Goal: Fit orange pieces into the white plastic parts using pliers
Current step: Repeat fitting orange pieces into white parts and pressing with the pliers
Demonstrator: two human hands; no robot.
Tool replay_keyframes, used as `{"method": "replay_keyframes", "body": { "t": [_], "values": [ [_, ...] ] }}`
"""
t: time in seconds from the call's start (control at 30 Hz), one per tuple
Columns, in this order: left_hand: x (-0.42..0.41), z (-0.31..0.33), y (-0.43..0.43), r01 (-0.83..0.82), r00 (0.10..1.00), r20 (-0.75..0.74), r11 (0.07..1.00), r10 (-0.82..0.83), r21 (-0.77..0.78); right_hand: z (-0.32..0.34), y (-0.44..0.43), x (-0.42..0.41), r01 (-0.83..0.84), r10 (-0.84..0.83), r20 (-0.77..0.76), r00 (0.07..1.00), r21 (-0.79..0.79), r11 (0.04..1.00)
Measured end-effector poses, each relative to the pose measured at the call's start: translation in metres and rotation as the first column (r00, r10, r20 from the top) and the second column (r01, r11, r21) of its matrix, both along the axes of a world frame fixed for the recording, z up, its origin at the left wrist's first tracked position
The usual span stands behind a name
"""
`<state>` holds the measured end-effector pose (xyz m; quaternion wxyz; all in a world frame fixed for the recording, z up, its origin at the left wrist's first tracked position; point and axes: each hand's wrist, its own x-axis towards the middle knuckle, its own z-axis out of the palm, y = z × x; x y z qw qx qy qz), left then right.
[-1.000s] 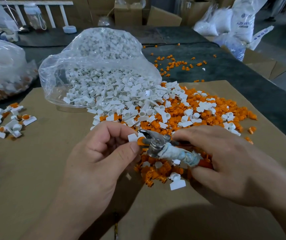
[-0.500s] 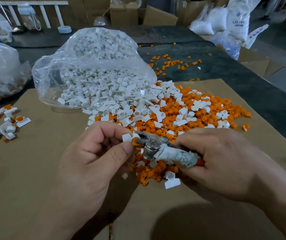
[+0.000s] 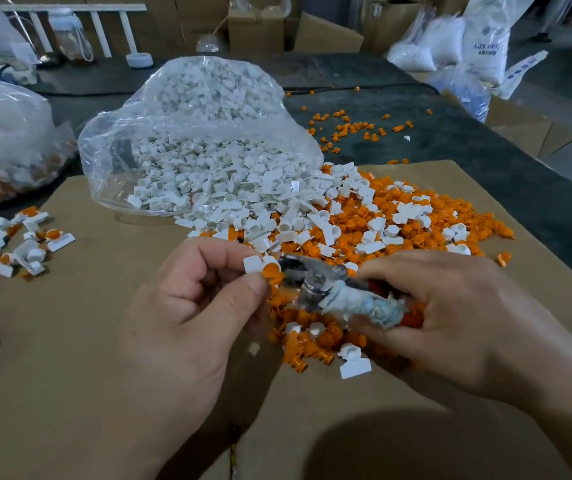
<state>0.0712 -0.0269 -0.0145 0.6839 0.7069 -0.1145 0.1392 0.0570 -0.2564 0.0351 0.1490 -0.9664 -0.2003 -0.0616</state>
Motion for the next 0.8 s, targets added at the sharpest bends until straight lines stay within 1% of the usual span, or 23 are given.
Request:
{"method": "replay_keyframes", "body": {
  "t": [0.07,0.1,0.2,0.27,0.37,0.5,0.53,0.6,0.67,0.73,0.8],
  "values": [
    [0.002,0.001,0.001,-0.043,0.998,-0.057,0.999,0.041,-0.025,-0.002,-0.004,0.003,0.05,-0.049,0.03,0.998,-0.027,0.998],
    [0.001,0.0,0.002,-0.034,0.995,-0.09,0.999,0.032,-0.019,-0.003,-0.005,0.005,0.085,-0.082,0.044,0.996,-0.064,0.994],
    [-0.005,0.0,0.001,0.038,0.983,-0.182,0.993,-0.016,0.116,-0.008,-0.006,0.013,0.152,-0.149,0.033,0.988,-0.232,0.961],
    [-0.007,-0.004,0.0,0.052,0.978,-0.208,0.99,-0.024,0.129,-0.012,-0.007,0.015,0.143,-0.143,0.017,0.99,-0.264,0.954],
    [-0.006,-0.005,-0.004,0.111,0.966,-0.242,0.993,-0.096,0.047,-0.017,-0.005,0.016,0.137,-0.143,-0.001,0.99,-0.256,0.957],
    [-0.007,-0.004,-0.003,0.115,0.962,-0.254,0.993,-0.102,0.035,-0.016,-0.005,0.014,0.12,-0.126,-0.014,0.992,-0.225,0.967],
    [-0.008,-0.004,-0.003,0.121,0.96,-0.259,0.992,-0.109,0.03,-0.014,-0.003,0.012,0.112,-0.111,0.015,0.994,-0.188,0.976],
    [-0.009,-0.003,-0.003,0.124,0.958,-0.263,0.992,-0.113,0.025,-0.009,0.005,0.008,0.071,-0.065,0.11,0.992,-0.047,0.996],
    [-0.009,-0.002,-0.005,0.129,0.961,-0.248,0.992,-0.123,0.007,-0.005,0.019,0.002,-0.041,0.028,0.214,0.976,0.056,0.998],
    [-0.009,-0.003,-0.007,0.145,0.958,-0.241,0.988,-0.153,-0.051,-0.005,0.031,-0.002,-0.159,0.141,0.289,0.947,0.04,0.987],
    [-0.007,-0.004,-0.008,0.163,0.956,-0.23,0.98,-0.185,-0.112,-0.007,0.036,-0.004,-0.2,0.188,0.3,0.935,0.01,0.98]
  ]
}}
